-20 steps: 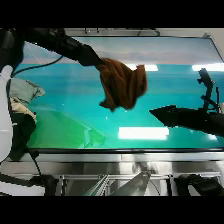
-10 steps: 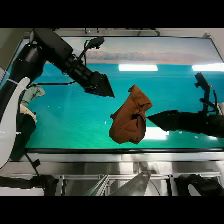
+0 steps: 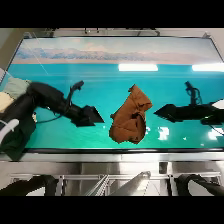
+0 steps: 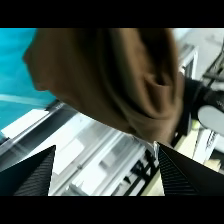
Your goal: Fold the shirts.
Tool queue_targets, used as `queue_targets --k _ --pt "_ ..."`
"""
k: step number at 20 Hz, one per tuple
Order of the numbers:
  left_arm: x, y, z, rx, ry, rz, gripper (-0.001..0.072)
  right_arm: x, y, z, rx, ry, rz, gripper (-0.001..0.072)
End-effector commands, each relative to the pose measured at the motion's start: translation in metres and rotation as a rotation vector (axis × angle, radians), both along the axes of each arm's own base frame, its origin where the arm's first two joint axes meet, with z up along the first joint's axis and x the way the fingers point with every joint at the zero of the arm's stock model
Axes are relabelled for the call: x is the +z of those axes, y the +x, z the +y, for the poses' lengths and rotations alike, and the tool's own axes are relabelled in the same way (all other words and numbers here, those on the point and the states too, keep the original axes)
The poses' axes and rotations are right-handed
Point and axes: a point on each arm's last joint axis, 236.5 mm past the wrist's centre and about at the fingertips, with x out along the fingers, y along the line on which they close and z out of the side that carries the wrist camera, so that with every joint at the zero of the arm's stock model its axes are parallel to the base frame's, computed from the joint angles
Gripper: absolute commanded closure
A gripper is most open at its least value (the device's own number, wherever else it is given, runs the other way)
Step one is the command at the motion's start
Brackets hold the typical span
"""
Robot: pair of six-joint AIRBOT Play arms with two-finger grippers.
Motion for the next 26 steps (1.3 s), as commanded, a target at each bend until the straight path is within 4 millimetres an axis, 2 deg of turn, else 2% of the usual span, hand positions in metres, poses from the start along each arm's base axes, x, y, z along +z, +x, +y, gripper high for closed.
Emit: queue_targets --k 1,3,5,6,7,8,9,10,13,16,20,22,24,25,26 --pt "-0.057 -0.019 -0.008 0.111 0.052 0.043 0.0006 -0.047 -0.014 0.047 0.152 0.123 0.082 0.0278" --pt "-0.068 -0.02 -0.024 0.069 0.059 0.047 0.0007 -0.057 -0.021 0.066 0.194 0.138 0.109 0.028" --pt "-0.078 -0.015 -0.042 0.023 0.068 0.039 0.0013 -0.054 -0.015 0.076 0.198 0.15 0.093 0.03" --pt "-0.082 -0.01 -0.051 0.004 0.07 0.035 0.0221 -0.047 -0.01 0.078 0.198 0.166 0.071 0.0488" --pt "-0.085 -0.005 -0.06 -0.011 0.069 0.028 0.0556 -0.041 -0.006 0.08 0.205 0.176 0.056 0.0596" --pt "-0.085 0.0 -0.07 -0.037 0.062 0.012 0.0696 -0.033 -0.003 0.081 0.219 0.189 0.04 0.0648" --pt "-0.083 0.004 -0.079 -0.058 0.052 0.002 0.0697 -0.023 -0.002 0.083 0.238 0.204 0.023 0.0695" --pt "-0.075 0.011 -0.086 -0.077 0.034 -0.015 0.0697 -0.009 0.0 0.085 0.259 0.22 -0.002 0.0695" --pt "-0.024 0.041 -0.093 -0.099 -0.038 -0.142 0.0697 0.051 0.016 0.08 0.272 0.262 -0.139 0.0695" --pt "0.02 0.06 -0.084 -0.059 -0.085 -0.233 0.0697 0.1 0.031 0.063 0.217 0.25 -0.246 0.0696" --pt "0.092 0.074 -0.057 0.009 -0.141 -0.399 0.0697 0.176 0.025 0.063 0.226 0.262 -0.444 0.0696" --pt "0.127 0.082 -0.036 0.066 -0.157 -0.489 0.0697 0.251 0.012 0.072 0.217 0.375 -0.618 0.0696" --pt "0.162 0.093 -0.011 0.156 -0.166 -0.576 0.0697 0.337 -0.002 0.074 0.21 0.427 -0.855 0.0696" --pt "0.176 0.094 -0.002 0.183 -0.169 -0.613 0.0697 0.364 -0.005 0.072 0.211 0.379 -0.947 0.0696" --pt "0.185 0.094 0.006 0.199 -0.166 -0.64 0.0697 0.378 -0.005 0.07 0.209 0.324 -0.991 0.0696"
